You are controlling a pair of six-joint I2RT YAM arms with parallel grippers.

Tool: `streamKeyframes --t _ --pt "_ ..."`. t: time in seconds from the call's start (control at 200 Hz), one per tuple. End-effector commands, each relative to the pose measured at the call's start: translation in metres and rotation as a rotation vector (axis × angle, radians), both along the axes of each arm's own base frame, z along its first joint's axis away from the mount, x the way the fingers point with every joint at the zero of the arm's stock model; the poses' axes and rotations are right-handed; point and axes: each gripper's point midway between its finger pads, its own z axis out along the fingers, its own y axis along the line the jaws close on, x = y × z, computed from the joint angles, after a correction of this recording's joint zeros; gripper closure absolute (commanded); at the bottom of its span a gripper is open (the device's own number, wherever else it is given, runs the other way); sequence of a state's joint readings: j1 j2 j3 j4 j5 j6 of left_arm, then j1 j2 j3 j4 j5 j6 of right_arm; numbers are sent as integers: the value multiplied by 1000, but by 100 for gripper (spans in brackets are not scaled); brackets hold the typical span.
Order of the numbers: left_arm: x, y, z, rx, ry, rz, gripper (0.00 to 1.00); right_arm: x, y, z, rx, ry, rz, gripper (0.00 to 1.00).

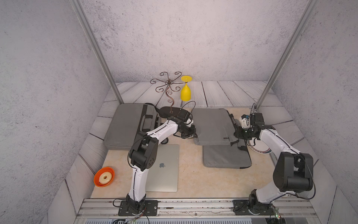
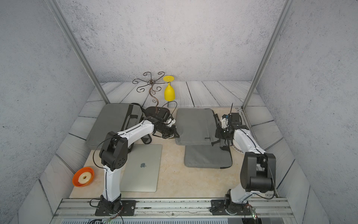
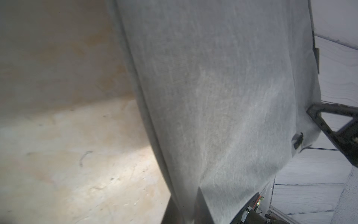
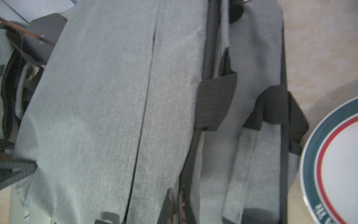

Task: Open the zippered laptop bag and take out the laptop
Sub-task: Adjust the zippered laptop bag.

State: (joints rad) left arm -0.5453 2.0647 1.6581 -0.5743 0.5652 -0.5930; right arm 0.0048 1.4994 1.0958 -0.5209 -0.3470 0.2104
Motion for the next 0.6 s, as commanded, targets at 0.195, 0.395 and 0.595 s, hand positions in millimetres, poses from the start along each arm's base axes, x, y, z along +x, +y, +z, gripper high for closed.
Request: streamKeyframes --t 0.195,0.395,0.595 --pt "51 24 37 6 -260 -62 97 -100 88 9 155 66 -16 100" --pt "66 33 21 51 -262 -77 94 -116 132 -9 218 88 13 97" --pt "80 35 2 96 -256 -95 85 -113 165 -31 227 118 64 92"
